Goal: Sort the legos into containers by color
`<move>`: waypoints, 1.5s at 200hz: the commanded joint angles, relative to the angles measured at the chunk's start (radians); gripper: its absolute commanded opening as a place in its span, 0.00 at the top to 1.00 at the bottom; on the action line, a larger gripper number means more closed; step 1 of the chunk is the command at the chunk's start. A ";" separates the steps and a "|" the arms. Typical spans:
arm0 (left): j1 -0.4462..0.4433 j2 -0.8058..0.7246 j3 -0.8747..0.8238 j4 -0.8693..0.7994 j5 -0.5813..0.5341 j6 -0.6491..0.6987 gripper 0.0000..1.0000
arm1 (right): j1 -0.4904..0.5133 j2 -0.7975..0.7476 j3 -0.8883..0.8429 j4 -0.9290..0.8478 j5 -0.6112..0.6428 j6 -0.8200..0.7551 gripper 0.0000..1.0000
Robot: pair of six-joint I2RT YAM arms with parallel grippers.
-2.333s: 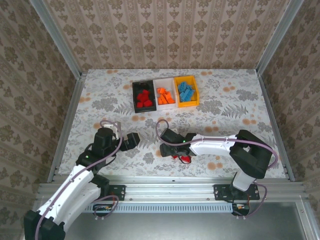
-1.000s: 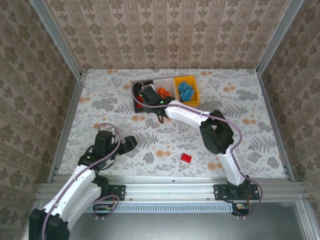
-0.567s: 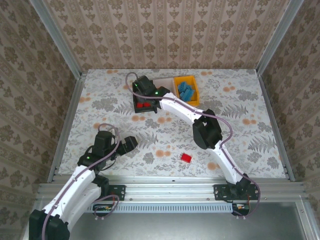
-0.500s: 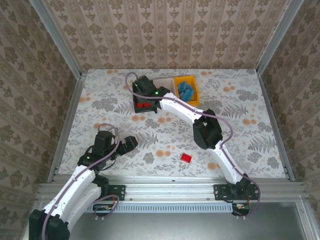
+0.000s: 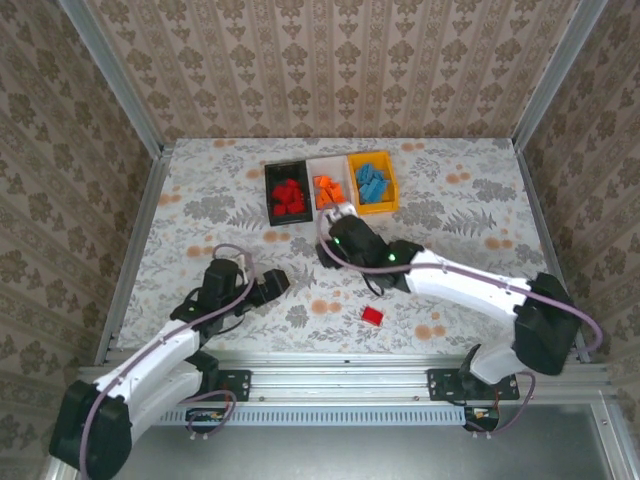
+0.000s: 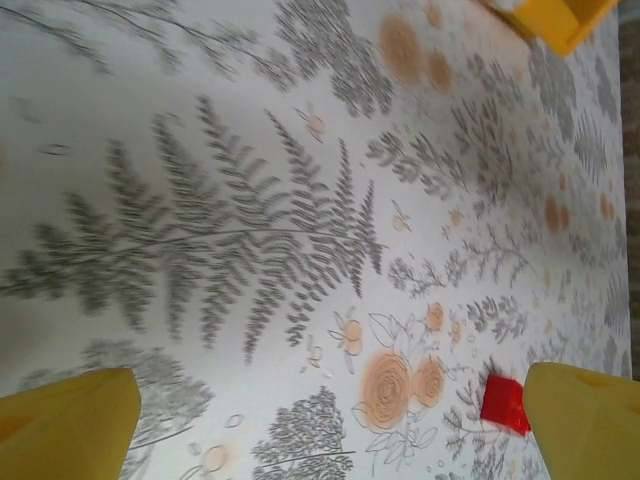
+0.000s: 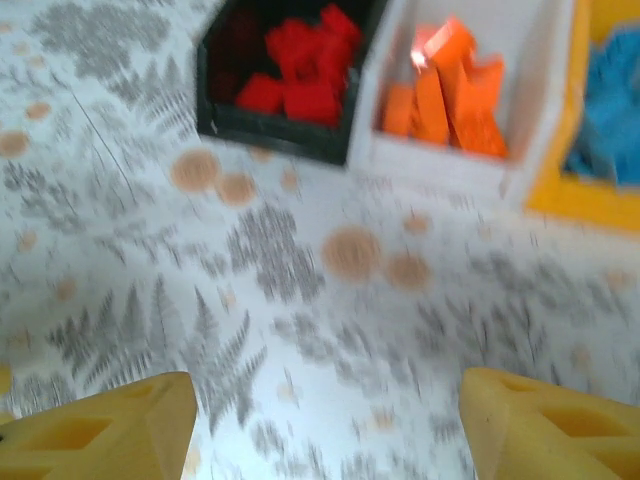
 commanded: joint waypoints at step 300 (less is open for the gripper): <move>-0.106 0.197 0.107 0.064 -0.105 0.013 0.00 | 0.003 0.112 -0.264 -0.100 -0.007 0.236 0.63</move>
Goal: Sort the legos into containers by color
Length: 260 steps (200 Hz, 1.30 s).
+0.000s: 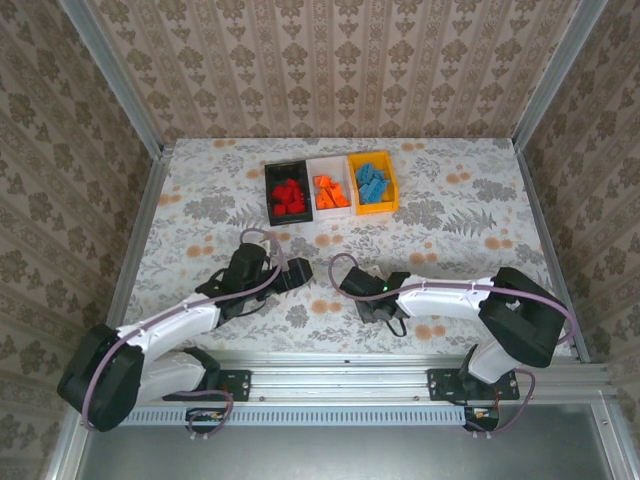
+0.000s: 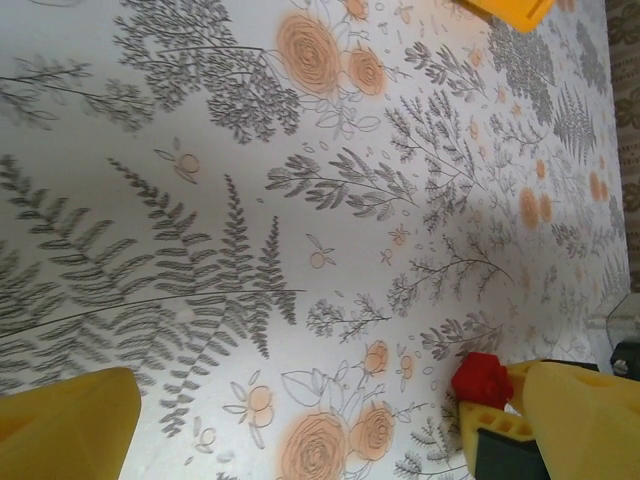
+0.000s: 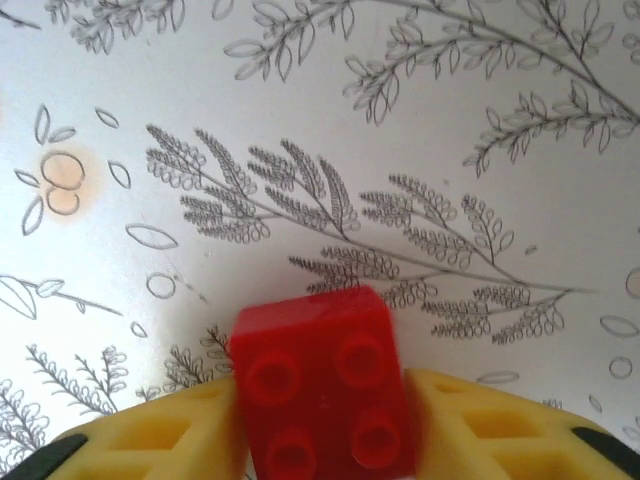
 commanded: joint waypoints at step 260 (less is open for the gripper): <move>0.306 -0.476 0.012 -0.503 0.009 0.175 0.00 | -0.193 0.629 1.246 0.047 -0.059 -0.502 0.32</move>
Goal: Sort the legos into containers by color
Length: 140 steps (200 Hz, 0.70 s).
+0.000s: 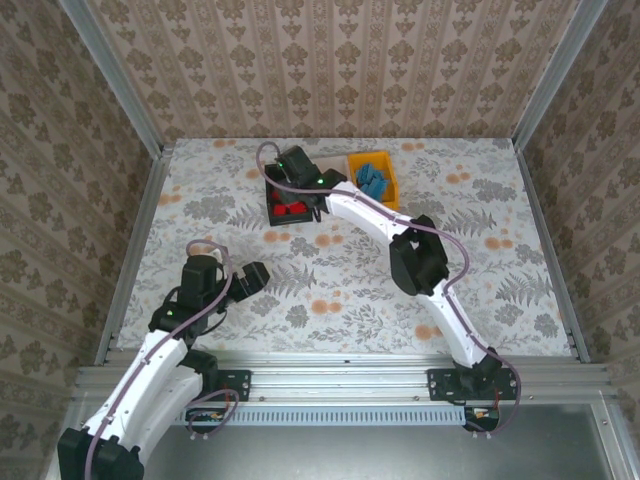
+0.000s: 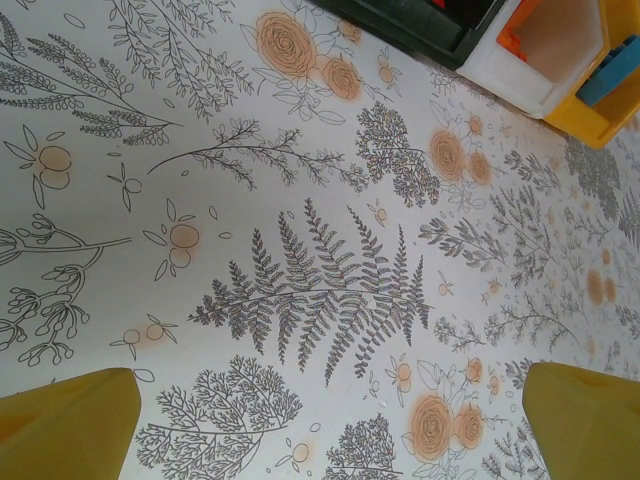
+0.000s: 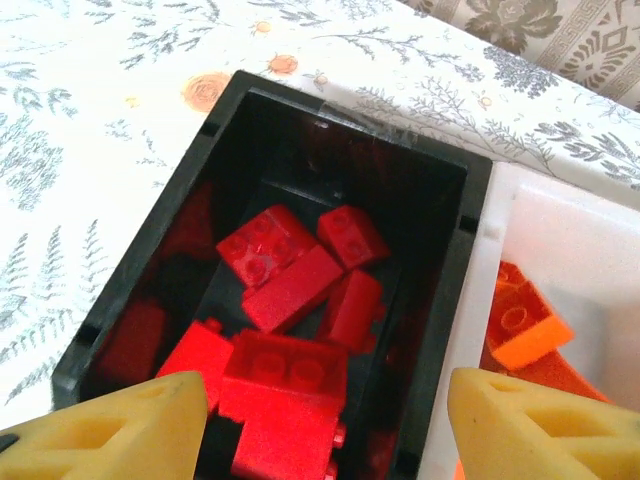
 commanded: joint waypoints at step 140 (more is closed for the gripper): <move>-0.001 0.080 -0.079 0.841 -0.682 0.712 0.00 | -0.045 -1.080 -1.361 0.542 0.329 -0.255 0.00</move>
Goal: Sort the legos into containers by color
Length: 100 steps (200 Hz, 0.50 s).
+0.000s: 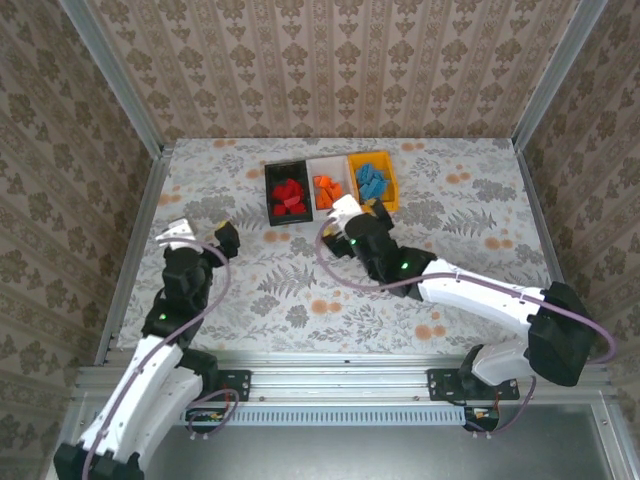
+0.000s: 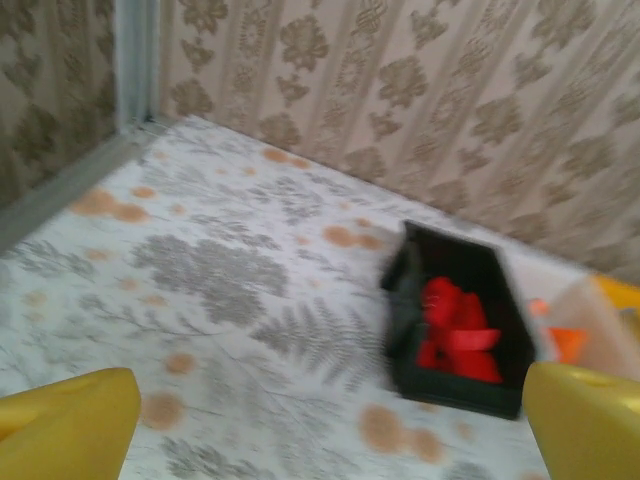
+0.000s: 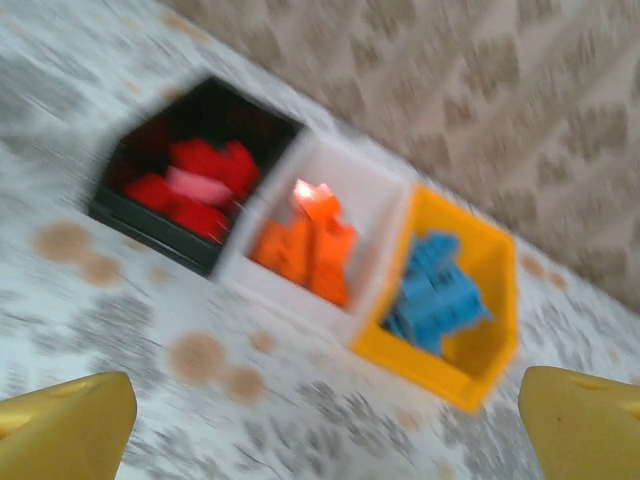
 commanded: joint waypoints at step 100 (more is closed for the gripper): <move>0.233 0.720 -0.129 0.812 0.098 0.459 0.00 | -0.643 -0.129 -0.601 0.679 -0.340 0.147 0.00</move>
